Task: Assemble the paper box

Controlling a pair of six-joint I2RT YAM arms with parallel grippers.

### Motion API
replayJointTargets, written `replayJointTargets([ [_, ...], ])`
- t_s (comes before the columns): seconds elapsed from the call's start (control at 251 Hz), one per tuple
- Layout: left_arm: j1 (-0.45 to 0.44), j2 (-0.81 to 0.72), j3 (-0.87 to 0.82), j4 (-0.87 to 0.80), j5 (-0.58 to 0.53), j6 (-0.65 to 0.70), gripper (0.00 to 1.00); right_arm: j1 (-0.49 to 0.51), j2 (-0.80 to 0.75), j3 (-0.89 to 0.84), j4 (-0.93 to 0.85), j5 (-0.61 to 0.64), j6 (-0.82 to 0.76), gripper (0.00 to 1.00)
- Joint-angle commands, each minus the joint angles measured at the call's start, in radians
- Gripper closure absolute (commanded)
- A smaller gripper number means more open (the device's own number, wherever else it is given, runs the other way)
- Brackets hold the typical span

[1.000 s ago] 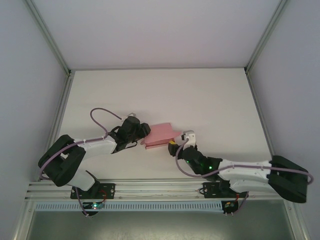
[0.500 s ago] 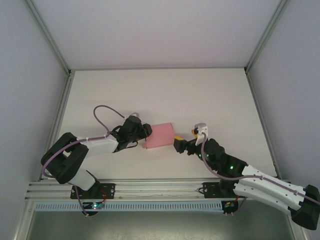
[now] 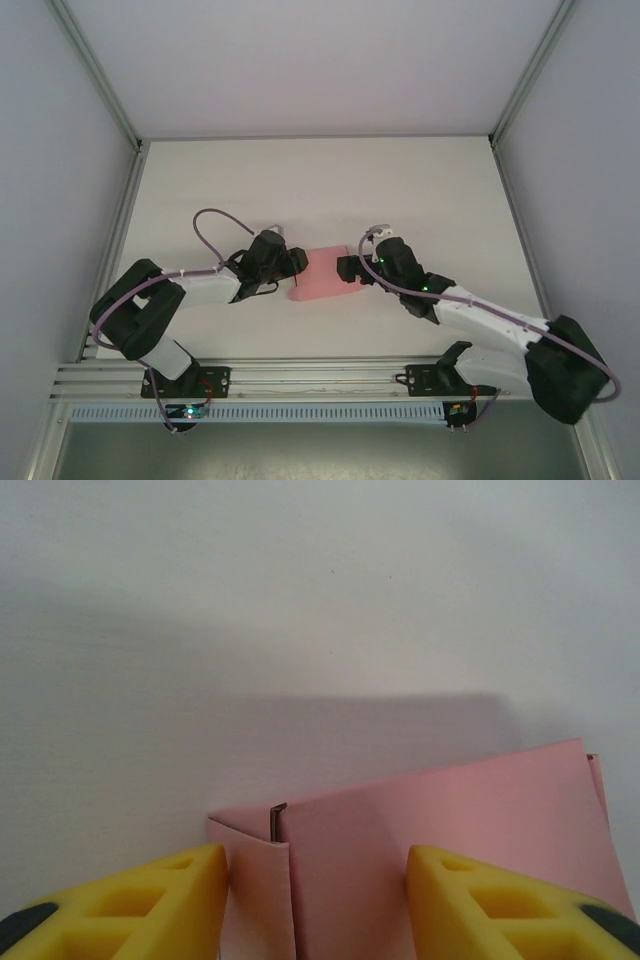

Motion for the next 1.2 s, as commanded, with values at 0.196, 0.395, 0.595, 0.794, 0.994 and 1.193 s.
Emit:
replayJointTargets([
  [0.196, 0.010, 0.040, -0.003, -0.039, 0.022, 0.038, 0.56, -0.063, 0.237, 0.041, 0.139, -0.177, 0.001, 0.13],
  [0.395, 0.010, 0.049, -0.006, -0.033, 0.032, 0.037, 0.57, -0.113, 0.393, 0.047, 0.207, -0.367, 0.025, 0.28],
  [0.595, 0.011, 0.056, -0.004, -0.029, 0.039, 0.041, 0.61, -0.144, 0.499, -0.006, 0.360, -0.461, 0.112, 0.54],
  [0.794, 0.011, 0.063, 0.000, -0.026, 0.047, 0.044, 0.66, -0.163, 0.573, -0.037, 0.479, -0.538, 0.169, 0.69],
  [0.994, 0.011, 0.061, -0.001, -0.016, 0.057, 0.047, 0.68, -0.175, 0.548, -0.053, 0.498, -0.536, 0.176, 0.77],
  [1.193, 0.015, 0.049, -0.013, 0.008, 0.058, 0.041, 0.71, -0.178, 0.464, -0.023, 0.402, -0.530, 0.151, 0.48],
])
